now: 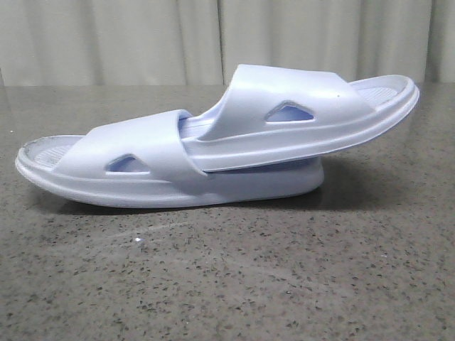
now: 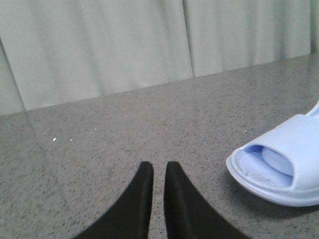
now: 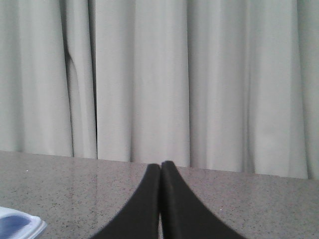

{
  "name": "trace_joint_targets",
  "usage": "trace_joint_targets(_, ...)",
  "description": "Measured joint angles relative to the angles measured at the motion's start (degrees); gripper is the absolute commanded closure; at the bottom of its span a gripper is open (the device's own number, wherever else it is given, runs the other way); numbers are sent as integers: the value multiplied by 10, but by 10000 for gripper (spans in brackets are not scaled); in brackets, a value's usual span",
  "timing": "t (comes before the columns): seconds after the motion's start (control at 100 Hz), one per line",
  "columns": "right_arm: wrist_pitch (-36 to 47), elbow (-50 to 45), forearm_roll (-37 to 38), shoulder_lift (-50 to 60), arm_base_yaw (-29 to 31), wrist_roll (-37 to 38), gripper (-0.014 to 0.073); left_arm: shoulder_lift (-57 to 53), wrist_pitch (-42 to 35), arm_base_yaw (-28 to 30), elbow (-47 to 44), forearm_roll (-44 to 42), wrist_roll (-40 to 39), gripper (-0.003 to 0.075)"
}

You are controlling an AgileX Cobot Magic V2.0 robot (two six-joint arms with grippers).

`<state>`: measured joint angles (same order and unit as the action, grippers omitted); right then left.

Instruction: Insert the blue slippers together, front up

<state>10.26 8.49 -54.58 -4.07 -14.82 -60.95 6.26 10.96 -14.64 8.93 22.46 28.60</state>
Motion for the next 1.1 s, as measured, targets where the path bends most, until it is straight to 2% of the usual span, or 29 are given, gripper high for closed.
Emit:
trace_joint_targets(0.13,0,0,0,0,0,0,701,-33,4,23,-28,-120,-138,704)
trace_joint_targets(0.45,0,0,0,0,0,0,701,-65,7,69,-90,-243,-286,704)
trace_joint_targets(0.77,0,-1,0,0,0,0,701,-65,-34,71,-90,-258,-299,704)
trace_joint_targets(1.1,0,-1,0,0,0,0,701,-65,-35,71,-90,-257,-299,704)
